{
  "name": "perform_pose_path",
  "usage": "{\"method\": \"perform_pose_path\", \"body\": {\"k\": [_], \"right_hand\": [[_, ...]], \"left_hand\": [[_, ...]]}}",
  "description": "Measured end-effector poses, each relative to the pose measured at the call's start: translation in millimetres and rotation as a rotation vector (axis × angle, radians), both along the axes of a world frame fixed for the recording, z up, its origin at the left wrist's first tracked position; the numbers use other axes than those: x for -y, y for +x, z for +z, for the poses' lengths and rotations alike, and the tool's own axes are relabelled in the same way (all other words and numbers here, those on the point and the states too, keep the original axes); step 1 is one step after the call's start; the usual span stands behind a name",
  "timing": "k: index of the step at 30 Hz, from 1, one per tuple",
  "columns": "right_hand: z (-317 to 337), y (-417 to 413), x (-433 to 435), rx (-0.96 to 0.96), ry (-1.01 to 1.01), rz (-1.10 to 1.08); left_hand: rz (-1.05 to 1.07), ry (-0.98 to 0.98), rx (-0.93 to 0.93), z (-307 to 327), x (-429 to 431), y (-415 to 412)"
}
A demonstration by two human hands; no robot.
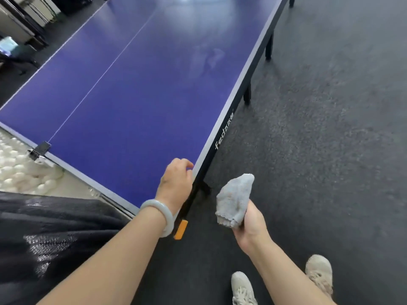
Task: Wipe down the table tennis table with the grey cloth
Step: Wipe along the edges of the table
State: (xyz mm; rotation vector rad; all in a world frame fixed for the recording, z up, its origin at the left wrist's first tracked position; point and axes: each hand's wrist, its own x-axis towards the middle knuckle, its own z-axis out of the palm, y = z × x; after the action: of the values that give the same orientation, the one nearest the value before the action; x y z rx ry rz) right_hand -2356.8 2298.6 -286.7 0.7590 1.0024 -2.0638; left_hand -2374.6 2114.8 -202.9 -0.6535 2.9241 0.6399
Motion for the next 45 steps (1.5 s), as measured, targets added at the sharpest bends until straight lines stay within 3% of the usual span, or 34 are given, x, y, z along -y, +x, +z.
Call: {"method": "perform_pose_path", "body": {"k": [5,9,15,29,35,40,45], "right_hand": [[0.1,29.9,56.7,-0.071,0.061,0.162],[-0.5,72.5,118.7,-0.367,0.153,0.306],[-16.9,88.2,152.6,-0.474,0.199,0.169],[-24.7,31.7,169.5,-0.54,0.286,-0.023],[-22.7,-9.9,138.5,-0.565,0.232,0.119],[-16.1,0.0,169.2,-0.47,0.566,0.029],[-23.1,-86.9,172.2,-0.539,0.703,0.008]], "left_hand": [[-0.187,-0.336,0.156,-49.4,54.1,2.0],[-0.278,-0.433,0.135,-77.0,70.6,6.5],[-0.292,-0.266,-0.006,-86.4,79.2,4.6],[-0.29,-0.205,-0.072,-89.9,79.6,11.7],[-0.325,-0.22,-0.081,-90.8,81.8,13.5],[-0.311,-0.221,-0.086,-94.6,81.8,13.6],[-0.32,-0.232,-0.067,-88.9,81.0,13.0]]}}
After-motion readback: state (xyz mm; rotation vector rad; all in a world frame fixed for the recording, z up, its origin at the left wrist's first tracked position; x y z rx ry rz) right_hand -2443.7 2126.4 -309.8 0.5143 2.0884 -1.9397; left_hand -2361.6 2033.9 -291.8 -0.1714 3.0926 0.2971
